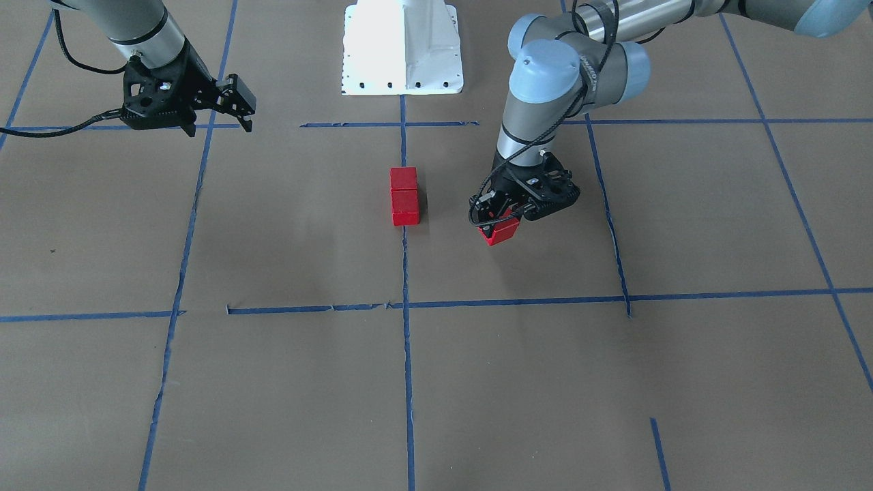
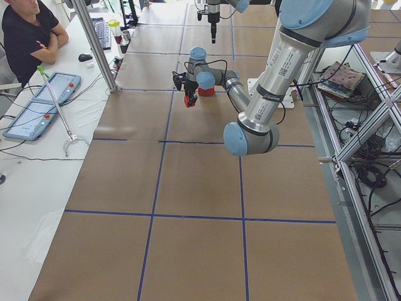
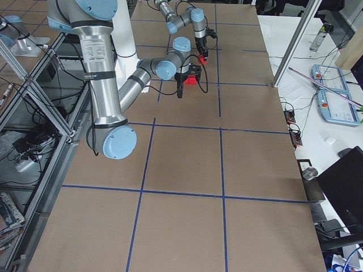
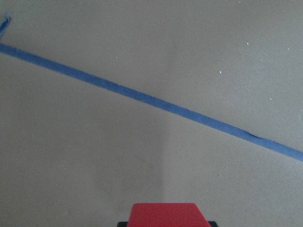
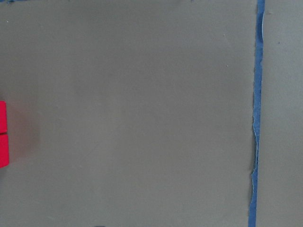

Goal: Form red blocks into L shape at center
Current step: 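Carry the cube with the left gripper beside the farther stacked cube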

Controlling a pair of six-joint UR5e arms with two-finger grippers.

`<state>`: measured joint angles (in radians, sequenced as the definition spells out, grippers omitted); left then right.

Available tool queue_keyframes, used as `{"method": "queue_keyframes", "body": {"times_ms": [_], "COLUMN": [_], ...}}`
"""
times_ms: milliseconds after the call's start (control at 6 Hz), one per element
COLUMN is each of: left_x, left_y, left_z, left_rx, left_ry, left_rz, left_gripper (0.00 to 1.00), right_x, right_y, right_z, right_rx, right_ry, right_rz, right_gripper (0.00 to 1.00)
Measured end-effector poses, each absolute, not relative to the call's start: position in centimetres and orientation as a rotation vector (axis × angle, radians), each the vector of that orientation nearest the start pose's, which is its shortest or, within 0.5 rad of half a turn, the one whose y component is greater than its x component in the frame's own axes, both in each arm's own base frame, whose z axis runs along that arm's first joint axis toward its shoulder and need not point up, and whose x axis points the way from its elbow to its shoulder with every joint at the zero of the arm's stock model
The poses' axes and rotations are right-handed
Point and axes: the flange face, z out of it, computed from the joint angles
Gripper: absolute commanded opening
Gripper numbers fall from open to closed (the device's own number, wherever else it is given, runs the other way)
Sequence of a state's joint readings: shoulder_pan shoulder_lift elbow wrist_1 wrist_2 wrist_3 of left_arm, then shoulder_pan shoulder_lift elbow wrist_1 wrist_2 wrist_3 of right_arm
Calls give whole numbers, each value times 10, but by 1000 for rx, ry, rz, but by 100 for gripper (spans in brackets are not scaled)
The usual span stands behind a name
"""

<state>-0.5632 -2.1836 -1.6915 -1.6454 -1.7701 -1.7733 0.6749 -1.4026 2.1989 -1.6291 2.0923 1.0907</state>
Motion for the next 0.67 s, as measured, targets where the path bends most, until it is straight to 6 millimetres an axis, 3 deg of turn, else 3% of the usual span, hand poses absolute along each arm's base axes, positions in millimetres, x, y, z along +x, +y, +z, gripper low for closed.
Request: {"method": "queue_keyframes", "body": {"times_ms": [333,667], "left_x": [534,552], "left_y": [-438,-422], "left_z": [213,213], "left_rx": [-183,-308], "left_ry": [742,689], "left_rz": [-931,-1197], "left_gripper": [0,0], "right_x": [-318,-315], "right_y": [-362,-360], "right_z": [294,289], "right_rx": [-18,-11], "right_ry": [-881,-891], "right_rz": [-12,-14], "right_gripper": [100,100]}}
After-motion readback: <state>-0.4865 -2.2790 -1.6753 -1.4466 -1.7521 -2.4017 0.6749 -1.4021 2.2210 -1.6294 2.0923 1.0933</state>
